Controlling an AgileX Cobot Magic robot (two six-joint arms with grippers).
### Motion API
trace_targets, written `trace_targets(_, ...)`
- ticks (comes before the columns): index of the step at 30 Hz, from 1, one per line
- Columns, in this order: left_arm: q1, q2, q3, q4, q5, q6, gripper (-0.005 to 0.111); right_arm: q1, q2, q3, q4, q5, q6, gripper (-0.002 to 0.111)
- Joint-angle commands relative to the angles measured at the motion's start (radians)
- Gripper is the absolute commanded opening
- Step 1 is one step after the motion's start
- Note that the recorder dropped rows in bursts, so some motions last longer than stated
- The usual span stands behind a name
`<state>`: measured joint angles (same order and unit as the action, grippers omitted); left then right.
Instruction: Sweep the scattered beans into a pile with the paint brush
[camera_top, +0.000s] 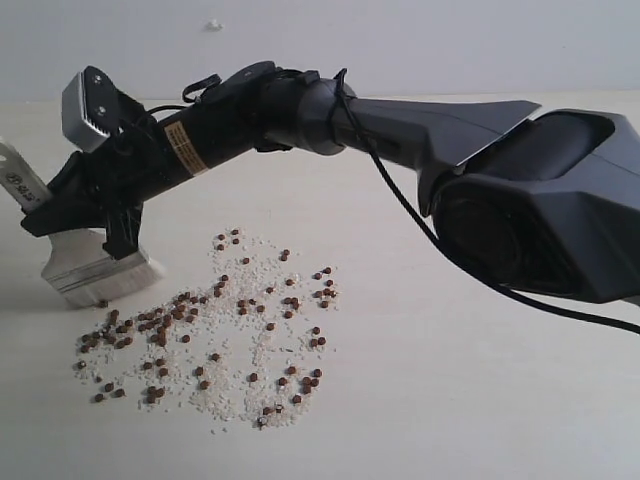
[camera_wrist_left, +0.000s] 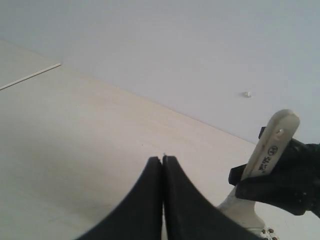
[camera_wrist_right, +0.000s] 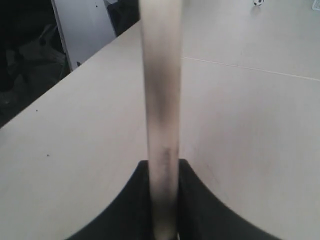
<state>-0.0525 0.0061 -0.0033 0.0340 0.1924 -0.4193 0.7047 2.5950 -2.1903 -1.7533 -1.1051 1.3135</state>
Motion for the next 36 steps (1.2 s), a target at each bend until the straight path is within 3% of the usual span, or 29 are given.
trace_targets(1, -0.006, -0.006, 0.003, -0.003, -0.004, -0.003, 0.000, -0.026, -0.053, -0.012, 0.009, -0.034, 0.052, 0.000)
trace_targets(8, -0.006, -0.006, 0.003, -0.003, -0.004, -0.003, 0.000, -0.035, -0.162, -0.012, 0.009, 0.039, 0.150, 0.000)
trace_targets(16, -0.006, -0.006, 0.003, -0.003, -0.004, -0.003, 0.000, -0.035, -0.258, -0.012, 0.009, 0.195, 0.630, 0.000)
trace_targets(20, -0.006, -0.006, 0.003, -0.003, -0.004, -0.003, 0.000, -0.038, -0.278, -0.010, 0.009, 0.295, 0.755, 0.000)
trace_targets(26, -0.006, -0.006, 0.003, -0.003, -0.004, -0.003, 0.000, -0.047, -0.278, 0.003, 0.009, 0.364, 0.783, 0.000)
trace_targets(34, -0.006, -0.006, 0.003, -0.003, -0.004, -0.003, 0.000, -0.077, -0.280, 0.020, 0.009, 0.635, 0.775, 0.000)
trace_targets(36, -0.006, -0.006, 0.003, -0.003, -0.004, -0.003, 0.000, -0.077, -0.285, 0.020, 0.009, 0.574, 0.528, 0.000)
